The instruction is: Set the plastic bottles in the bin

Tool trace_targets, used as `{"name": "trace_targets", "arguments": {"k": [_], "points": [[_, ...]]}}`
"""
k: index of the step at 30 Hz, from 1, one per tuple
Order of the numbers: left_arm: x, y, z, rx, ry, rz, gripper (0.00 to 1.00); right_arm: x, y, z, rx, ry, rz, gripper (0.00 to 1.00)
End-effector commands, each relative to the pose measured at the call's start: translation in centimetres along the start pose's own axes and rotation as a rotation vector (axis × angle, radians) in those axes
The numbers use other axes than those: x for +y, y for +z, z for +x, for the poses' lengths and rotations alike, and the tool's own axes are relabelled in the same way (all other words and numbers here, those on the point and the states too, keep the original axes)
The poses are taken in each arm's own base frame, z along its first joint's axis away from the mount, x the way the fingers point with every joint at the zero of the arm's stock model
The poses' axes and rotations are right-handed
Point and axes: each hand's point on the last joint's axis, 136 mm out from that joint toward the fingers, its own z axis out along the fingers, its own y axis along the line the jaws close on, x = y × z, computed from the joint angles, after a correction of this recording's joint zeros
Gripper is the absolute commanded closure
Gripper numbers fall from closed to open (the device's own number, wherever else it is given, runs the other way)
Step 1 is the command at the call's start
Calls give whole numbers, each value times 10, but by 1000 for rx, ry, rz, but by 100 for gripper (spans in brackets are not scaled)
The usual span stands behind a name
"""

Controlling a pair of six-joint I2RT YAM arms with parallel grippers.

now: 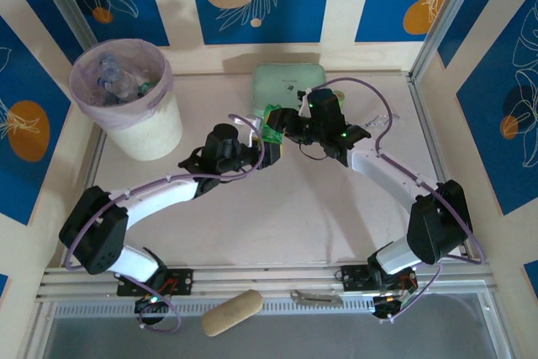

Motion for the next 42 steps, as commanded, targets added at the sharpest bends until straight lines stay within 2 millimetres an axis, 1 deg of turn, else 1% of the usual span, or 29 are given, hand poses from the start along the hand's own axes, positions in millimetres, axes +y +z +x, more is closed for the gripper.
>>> {"name": "trace_targets", "arguments": {"k": [1,2,4,6,9,12,17,19,23,26,28,30,32,35,39,42], "points": [[-14,-7,-18,-47,27,31,46,5,-7,2,3,-7,-22,26],[-12,-10,-19,-50,27,20,46,4,-9,-1,-8,-5,-15,19],[-9,-16,-22,-60,24,1,46,1,-15,-8,-34,-1,-9,12],[-2,-22,-25,-63,20,-21,46,-1,-23,-15,-63,3,-6,10],[15,-38,-39,-75,16,-75,46,-7,-38,-26,-116,4,9,9],[34,-63,-69,-113,32,-134,47,-15,-53,-34,-165,7,24,9],[67,-114,-136,-184,65,-282,51,-31,-67,-37,-205,25,58,9],[72,-129,-156,-226,92,-303,52,-34,-69,-37,-210,34,60,9],[84,-163,-194,-287,163,-414,54,-41,-72,-36,-211,40,74,9],[98,-192,-222,-326,194,-516,56,-46,-72,-34,-200,41,88,9],[113,-209,-238,-332,192,-584,56,-49,-72,-32,-190,42,95,9],[128,-223,-250,-334,183,-633,56,-51,-73,-30,-186,43,103,9],[142,-233,-258,-324,167,-677,56,-54,-73,-29,-187,46,112,9],[163,-241,-265,-309,132,-718,56,-56,-76,-28,-192,46,122,9],[188,-238,-266,-261,80,-742,56,-58,-80,-28,-201,40,134,9],[209,-234,-259,-206,10,-760,56,-59,-82,-28,-204,37,139,9]]}}
